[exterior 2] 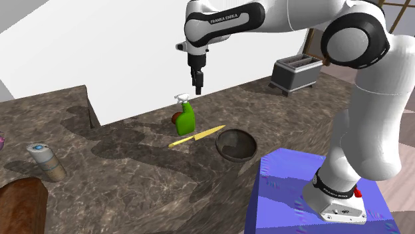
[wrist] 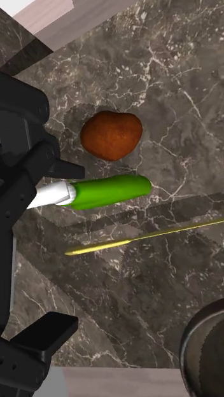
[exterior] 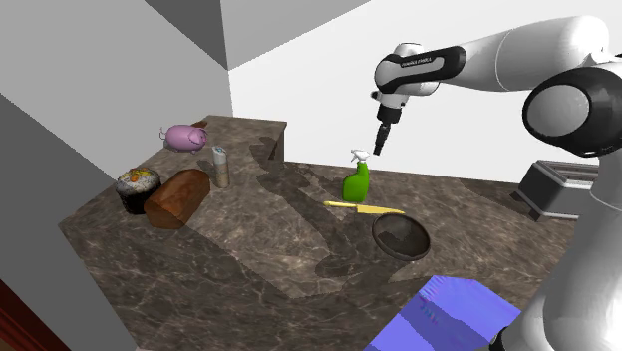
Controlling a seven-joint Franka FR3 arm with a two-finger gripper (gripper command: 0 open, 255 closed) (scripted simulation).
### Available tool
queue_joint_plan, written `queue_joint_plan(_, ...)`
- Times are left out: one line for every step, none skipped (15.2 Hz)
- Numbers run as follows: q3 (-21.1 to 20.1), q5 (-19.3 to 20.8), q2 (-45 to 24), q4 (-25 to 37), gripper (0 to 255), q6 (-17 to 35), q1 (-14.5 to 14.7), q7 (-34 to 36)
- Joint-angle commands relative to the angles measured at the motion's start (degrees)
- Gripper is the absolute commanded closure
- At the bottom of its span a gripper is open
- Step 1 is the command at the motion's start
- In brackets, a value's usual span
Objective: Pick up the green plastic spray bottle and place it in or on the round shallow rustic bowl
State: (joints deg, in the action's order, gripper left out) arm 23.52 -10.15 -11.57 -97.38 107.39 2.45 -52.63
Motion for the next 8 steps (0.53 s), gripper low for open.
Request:
queue_joint_plan(-0.4,-2.1,-5.4,5.5,0,-0.5,-1.2,-3.5)
queue_joint_plan(-0.7,-3.0,-7.9,8.4,0,-1.0,-1.9,-5.0)
queue_joint_plan(-1.1,-3.8,-10.5,11.5,0,-1.6,-2.6,-6.4)
queue_joint_plan(-1.2,-3.8,-10.6,11.5,0,-1.6,-2.7,-6.4)
queue_joint_plan(-1.3,-3.8,-10.7,10.9,0,-0.9,-2.7,-6.5)
queue_joint_plan(-1.3,-3.9,-10.8,10.3,0,-0.2,-2.6,-6.5)
queue_joint_plan(-1.4,-4.0,-10.9,9.7,0,0.5,-2.6,-6.6)
queue_joint_plan(-1.5,-4.1,-11.0,9.1,0,1.2,-2.5,-6.7)
